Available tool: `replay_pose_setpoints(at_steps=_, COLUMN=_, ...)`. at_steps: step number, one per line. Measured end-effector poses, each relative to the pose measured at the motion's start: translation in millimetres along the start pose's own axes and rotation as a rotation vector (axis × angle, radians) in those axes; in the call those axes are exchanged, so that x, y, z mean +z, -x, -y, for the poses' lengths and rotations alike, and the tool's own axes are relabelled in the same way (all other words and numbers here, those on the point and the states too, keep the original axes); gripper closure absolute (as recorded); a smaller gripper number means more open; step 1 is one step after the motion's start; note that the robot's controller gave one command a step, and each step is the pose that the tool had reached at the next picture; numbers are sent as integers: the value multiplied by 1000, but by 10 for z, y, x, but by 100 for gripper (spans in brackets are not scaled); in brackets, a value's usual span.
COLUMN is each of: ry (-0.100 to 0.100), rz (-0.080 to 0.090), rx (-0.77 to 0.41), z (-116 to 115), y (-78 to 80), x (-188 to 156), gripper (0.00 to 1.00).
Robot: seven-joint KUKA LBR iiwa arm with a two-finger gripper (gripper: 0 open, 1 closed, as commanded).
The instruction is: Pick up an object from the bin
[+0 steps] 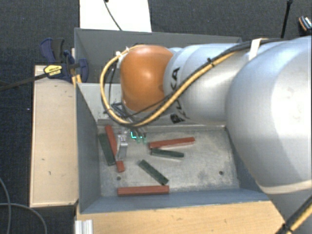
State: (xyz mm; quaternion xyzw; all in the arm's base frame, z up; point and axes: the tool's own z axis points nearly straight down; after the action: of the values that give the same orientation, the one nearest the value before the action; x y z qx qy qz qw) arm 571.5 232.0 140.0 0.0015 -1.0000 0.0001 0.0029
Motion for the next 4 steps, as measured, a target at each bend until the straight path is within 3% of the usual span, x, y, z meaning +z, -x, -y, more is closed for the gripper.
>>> replay_pose_setpoints(at_steps=1, ry=2, rz=17, rx=-271, z=125, y=44, x=-1441, gripper=0)
replay_pose_setpoints(at_steps=2, ry=-3, rz=-2, rx=-190, z=1162, y=-316, x=-53, gripper=0)
replay_pose_setpoints(at_steps=3, ry=-2, rz=2, rx=-137, z=1520, y=28, x=741, gripper=0)
replay_pose_setpoints(at_steps=4, ry=1, rz=7, rx=-135, z=1491, y=34, x=688, gripper=100)
